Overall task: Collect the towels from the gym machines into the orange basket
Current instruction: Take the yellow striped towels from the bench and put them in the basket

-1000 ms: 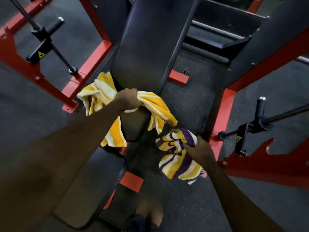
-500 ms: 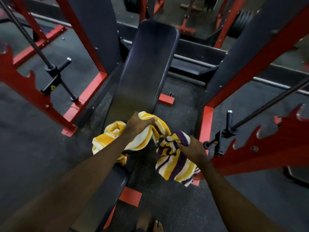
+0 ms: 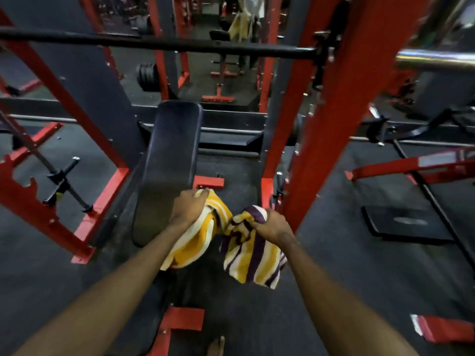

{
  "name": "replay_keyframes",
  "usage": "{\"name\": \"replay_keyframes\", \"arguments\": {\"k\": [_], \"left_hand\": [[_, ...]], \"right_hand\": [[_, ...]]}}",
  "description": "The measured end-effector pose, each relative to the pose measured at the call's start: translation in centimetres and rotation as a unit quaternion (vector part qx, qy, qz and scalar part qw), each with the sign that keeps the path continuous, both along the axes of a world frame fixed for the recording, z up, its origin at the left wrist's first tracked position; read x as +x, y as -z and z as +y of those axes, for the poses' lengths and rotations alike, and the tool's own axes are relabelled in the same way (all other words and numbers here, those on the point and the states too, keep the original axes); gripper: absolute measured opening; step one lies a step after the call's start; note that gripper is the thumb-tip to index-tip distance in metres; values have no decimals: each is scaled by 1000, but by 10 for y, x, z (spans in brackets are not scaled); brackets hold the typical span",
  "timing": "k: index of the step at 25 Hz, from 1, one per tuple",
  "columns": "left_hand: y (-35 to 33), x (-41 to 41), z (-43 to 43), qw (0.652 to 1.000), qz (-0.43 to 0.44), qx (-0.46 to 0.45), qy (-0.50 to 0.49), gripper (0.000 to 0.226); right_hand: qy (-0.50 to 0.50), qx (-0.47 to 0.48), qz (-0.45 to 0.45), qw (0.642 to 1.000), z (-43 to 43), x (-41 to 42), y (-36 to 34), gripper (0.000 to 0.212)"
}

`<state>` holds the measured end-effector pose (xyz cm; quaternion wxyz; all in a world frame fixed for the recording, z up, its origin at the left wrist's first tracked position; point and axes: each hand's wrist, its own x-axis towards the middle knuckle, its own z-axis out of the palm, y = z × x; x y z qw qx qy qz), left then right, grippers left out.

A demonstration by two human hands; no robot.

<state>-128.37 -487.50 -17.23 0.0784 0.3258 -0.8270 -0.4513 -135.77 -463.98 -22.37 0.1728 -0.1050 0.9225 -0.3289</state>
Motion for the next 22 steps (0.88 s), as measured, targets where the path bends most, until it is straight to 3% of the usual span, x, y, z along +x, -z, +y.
{"name": "replay_keyframes", "arguments": {"k": [3,6,10,12,16,22], "left_hand": [[-27,10,70,1000,-3,-12,22,58],[-52,9,150,994,36,-10,98,50],[-71,-8,243,980,63,14,190,46],[-81,-21,285,971,67,26,227,46],[-101,-43,378,936,82,64,335,51],[-117,-33,524,874,104,95,465,45]], "right_hand": [[35,-11,12,999,72,26,-33,50],[84,1,13,996,160,44,-62,46],[186,12,35,982,267,62,-96,64],[243,20,48,969,315,75,-114,60],[369,17,90,925,402,115,-144,39],[556,-23,141,819,508,210,-140,51]]}}
